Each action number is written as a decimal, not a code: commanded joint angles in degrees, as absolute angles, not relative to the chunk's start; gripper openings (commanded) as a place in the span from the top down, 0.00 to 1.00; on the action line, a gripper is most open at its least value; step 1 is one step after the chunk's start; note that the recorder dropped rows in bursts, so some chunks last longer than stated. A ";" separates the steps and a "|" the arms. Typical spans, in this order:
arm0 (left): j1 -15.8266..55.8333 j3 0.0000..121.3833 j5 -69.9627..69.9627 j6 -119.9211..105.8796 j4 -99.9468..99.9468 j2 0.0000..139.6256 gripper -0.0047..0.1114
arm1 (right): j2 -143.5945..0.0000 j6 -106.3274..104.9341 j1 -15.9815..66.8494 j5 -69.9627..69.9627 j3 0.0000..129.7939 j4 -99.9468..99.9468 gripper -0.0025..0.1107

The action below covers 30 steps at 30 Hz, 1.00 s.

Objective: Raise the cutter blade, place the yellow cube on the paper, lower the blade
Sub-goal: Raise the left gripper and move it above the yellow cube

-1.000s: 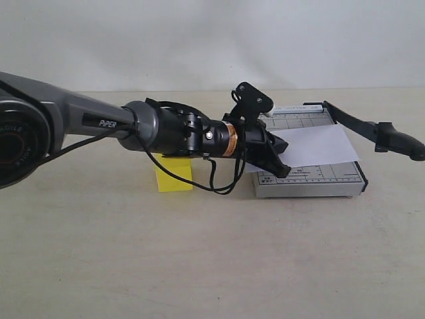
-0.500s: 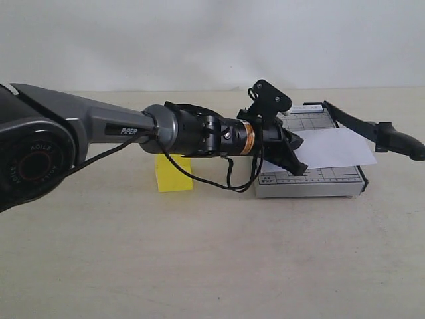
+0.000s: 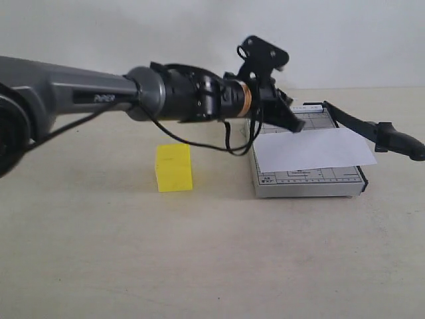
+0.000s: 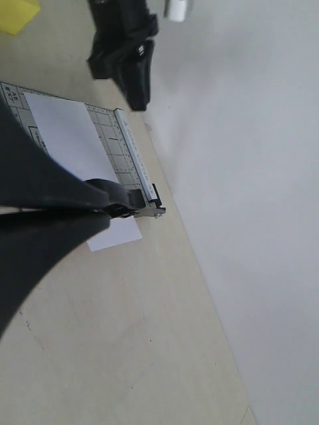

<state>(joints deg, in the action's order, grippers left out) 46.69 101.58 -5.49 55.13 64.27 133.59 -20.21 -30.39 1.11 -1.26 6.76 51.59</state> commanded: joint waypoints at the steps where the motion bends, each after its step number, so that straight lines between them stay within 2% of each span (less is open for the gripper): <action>1: 46.90 100.52 12.16 57.81 62.08 124.28 0.62 | -20.04 -30.35 1.16 -1.50 6.67 51.61 0.98; 4: 46.90 98.39 25.85 52.19 51.15 119.11 0.55 | -20.04 -30.35 1.16 -1.50 6.67 51.61 0.98; 10: 46.44 95.31 37.93 31.42 20.81 113.28 0.55 | -20.04 -27.11 1.16 -1.50 6.67 51.61 0.98; 22: 43.76 95.21 63.01 42.23 24.15 113.50 0.55 | -20.04 -23.34 1.16 -1.50 6.67 51.61 0.98; 30: 43.62 95.21 65.79 43.23 18.61 113.50 0.55 | -20.04 -22.66 1.16 -0.48 6.67 51.61 0.98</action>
<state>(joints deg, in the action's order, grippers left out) 43.68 95.50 65.23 42.86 21.14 113.50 -20.21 -22.89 1.11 -1.14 6.76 51.62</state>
